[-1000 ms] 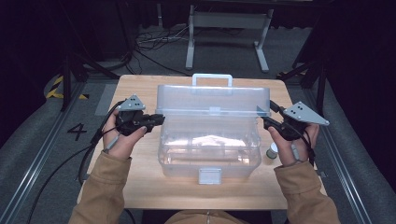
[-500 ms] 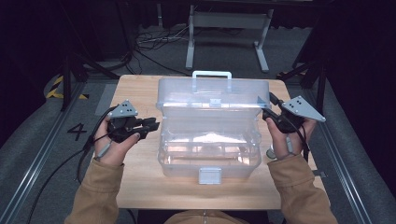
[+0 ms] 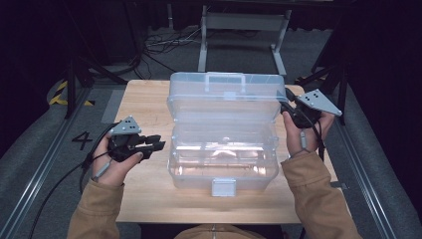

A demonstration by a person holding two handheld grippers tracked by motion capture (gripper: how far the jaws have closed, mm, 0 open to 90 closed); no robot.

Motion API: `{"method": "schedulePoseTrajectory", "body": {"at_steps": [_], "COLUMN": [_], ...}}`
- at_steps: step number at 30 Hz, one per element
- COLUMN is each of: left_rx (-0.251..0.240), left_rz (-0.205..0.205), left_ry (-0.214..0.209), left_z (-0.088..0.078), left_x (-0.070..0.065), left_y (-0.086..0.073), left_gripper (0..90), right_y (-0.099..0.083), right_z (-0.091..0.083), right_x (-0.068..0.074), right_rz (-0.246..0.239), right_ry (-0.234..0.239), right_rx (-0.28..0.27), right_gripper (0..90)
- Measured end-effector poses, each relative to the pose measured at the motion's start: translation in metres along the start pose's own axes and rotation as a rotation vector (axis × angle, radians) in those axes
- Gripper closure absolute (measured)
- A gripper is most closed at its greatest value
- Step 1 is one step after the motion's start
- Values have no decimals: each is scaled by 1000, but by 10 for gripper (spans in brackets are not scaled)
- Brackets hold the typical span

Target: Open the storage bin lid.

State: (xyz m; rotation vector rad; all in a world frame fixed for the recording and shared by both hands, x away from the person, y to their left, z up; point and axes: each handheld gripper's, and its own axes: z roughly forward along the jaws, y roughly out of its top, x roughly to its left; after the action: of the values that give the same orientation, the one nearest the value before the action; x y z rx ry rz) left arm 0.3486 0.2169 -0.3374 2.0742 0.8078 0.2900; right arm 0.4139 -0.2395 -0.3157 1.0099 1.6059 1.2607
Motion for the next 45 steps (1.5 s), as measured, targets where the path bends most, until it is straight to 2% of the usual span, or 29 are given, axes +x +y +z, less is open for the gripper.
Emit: {"method": "schedulePoseTrajectory", "body": {"at_steps": [8, 11, 12, 13, 17, 21, 25, 36, 45], "left_rx": [51, 86, 86, 107, 163, 224, 268, 276, 241], "left_rz": [28, 53, 53, 68, 100, 122, 133, 150, 164], "left_ry": [-69, -124, -124, -141, -186, -232, -250, -277, -256], "left_z": [0, 2, 2, 3, 12, 29, 43, 63, 65], "left_x": [-7, -13, -13, -15, -23, -26, -29, -36, -39], "left_y": [-3, -4, -4, -4, -7, -15, -19, -24, -29], "left_gripper": [673, 662, 659, 659, 636, 618, 617, 621, 645], "right_y": [7, 9, 10, 10, 12, 15, 16, 19, 23], "right_z": [14, 18, 19, 19, 24, 28, 33, 51, 66], "right_x": [-6, -9, -9, -9, -12, -14, -17, -25, -30], "right_rz": [14, 19, 19, 19, 27, 26, 36, 61, 78], "right_ry": [4, 10, 12, 12, 21, 26, 31, 45, 53], "right_rx": [47, 62, 68, 68, 87, 110, 119, 156, 200], "right_gripper": [742, 743, 743, 743, 744, 746, 748, 753, 756]}}
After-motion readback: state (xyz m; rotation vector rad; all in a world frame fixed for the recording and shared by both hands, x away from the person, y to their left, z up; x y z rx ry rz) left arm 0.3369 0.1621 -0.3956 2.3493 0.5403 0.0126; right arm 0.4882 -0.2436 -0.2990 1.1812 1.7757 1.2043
